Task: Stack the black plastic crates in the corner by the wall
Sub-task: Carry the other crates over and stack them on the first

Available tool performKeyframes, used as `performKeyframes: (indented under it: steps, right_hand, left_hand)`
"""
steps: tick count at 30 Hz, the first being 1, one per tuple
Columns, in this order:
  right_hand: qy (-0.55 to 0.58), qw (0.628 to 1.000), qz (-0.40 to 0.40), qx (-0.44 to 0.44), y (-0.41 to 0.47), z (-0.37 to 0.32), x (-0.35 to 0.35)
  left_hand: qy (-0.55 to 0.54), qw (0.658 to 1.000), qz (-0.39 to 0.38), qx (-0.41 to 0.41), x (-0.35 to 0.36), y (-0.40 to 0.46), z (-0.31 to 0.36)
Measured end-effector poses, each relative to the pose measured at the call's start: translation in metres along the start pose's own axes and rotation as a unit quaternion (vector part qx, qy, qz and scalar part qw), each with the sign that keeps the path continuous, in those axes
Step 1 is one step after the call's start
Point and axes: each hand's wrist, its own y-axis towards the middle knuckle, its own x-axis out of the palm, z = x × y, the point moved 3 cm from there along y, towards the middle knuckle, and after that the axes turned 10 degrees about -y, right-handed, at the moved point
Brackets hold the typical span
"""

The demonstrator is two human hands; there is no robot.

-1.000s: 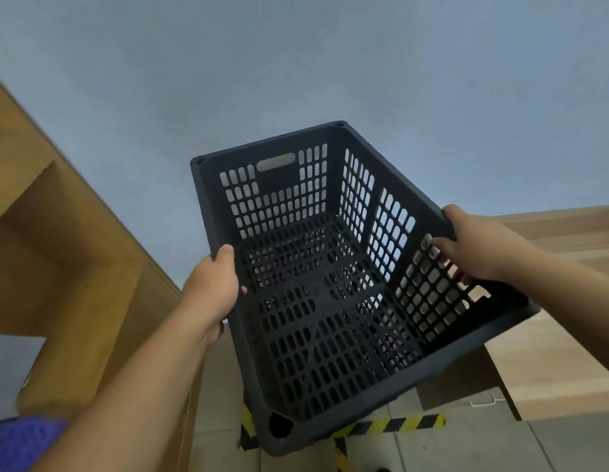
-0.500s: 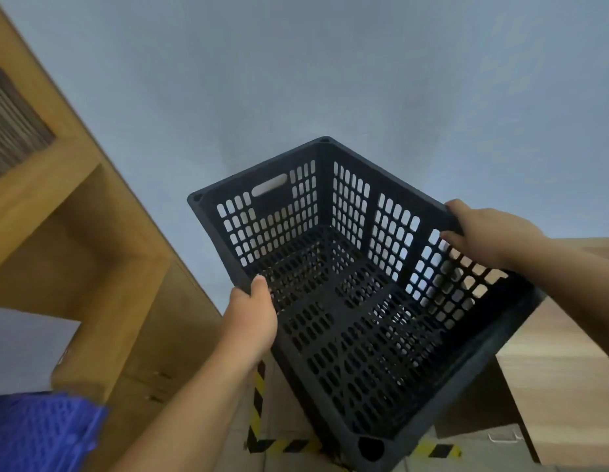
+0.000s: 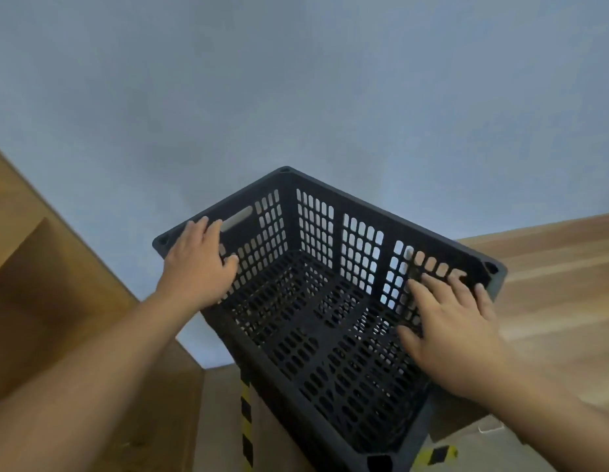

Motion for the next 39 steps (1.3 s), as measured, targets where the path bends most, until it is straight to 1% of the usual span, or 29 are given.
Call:
performKeyframes:
  steps: [2,3,5,7,8,11,13,17,19,23,27,30,35,39]
  right_hand:
    - [0.041,0.999,-0.007,0.034,-0.015,-0.006,0.004]
    - [0.064,0.997,-0.009,0.045,-0.021,-0.009,0.005]
    - [0.125,0.99,0.003,0.062,-0.027,-0.018,0.01]
    - [0.202,0.975,0.038,0.08,-0.028,-0.025,0.012]
    - [0.226,0.968,0.057,0.091,-0.028,-0.026,0.014]
    - [0.242,0.959,0.11,0.102,-0.026,-0.025,0.015]
    - [0.256,0.954,0.123,0.096,-0.025,-0.023,0.015]
    - [0.231,0.958,0.157,0.063,-0.019,-0.016,0.015]
    - [0.217,0.962,0.161,0.047,-0.008,-0.004,0.014]
    - [0.179,0.972,0.152,0.007,0.03,0.031,0.004]
    - [0.157,0.98,0.121,-0.036,0.072,0.053,-0.009]
    - [0.137,0.982,0.114,-0.063,0.102,0.06,-0.015]
    - [0.107,0.981,0.111,-0.121,0.15,0.067,-0.026]
    - [0.094,0.977,0.106,-0.157,0.186,0.07,-0.033]
  left_hand:
    - [0.053,0.998,-0.006,0.036,-0.006,0.026,-0.004]
    - [0.075,0.996,-0.006,0.041,-0.008,0.037,-0.008]
    - [0.107,0.994,-0.014,0.027,-0.009,0.056,-0.019]
    - [0.13,0.991,-0.037,-0.002,-0.007,0.07,-0.029]
    - [0.133,0.99,-0.048,-0.012,-0.006,0.074,-0.032]
    - [0.114,0.991,-0.063,-0.027,-0.005,0.078,-0.034]
    - [0.104,0.992,-0.061,-0.032,-0.007,0.078,-0.036]
    - [0.102,0.992,-0.06,-0.043,-0.006,0.071,-0.042]
    - [0.091,0.993,-0.051,-0.055,-0.003,0.066,-0.041]
    - [0.069,0.993,-0.025,-0.095,0.006,0.048,-0.033]
    - [0.049,0.988,-0.001,-0.147,0.013,0.029,-0.029]
    - [0.044,0.984,0.01,-0.174,0.014,0.019,-0.028]
    - [0.044,0.979,0.02,-0.198,0.017,0.01,-0.028]
    - [0.038,0.97,0.054,-0.235,0.024,0.002,-0.018]
